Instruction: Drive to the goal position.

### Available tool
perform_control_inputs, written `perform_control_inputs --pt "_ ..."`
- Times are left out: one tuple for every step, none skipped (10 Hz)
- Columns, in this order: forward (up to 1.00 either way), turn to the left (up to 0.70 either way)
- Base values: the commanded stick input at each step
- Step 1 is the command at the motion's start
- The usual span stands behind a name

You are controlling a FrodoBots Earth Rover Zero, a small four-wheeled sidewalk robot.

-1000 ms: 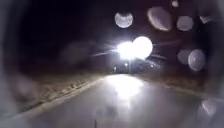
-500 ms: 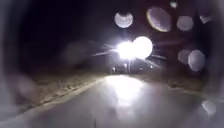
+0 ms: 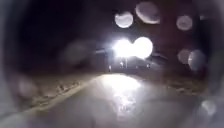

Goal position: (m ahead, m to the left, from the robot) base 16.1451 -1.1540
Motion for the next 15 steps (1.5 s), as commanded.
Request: perform_control_inputs --pt "0.85 0.0" --pt "0.85 0.0" --pt "0.85 0.0" --pt "0.85 0.0" --pt "0.85 0.0" --pt "0.85 0.0" --pt "0.85 0.0" --pt "0.85 0.0" --pt "0.85 0.0" --pt "0.85 0.0" --pt "0.85 0.0" --pt "0.85 0.0" --pt "0.85 0.0" --pt "0.85 0.0" --pt "0.85 0.0"
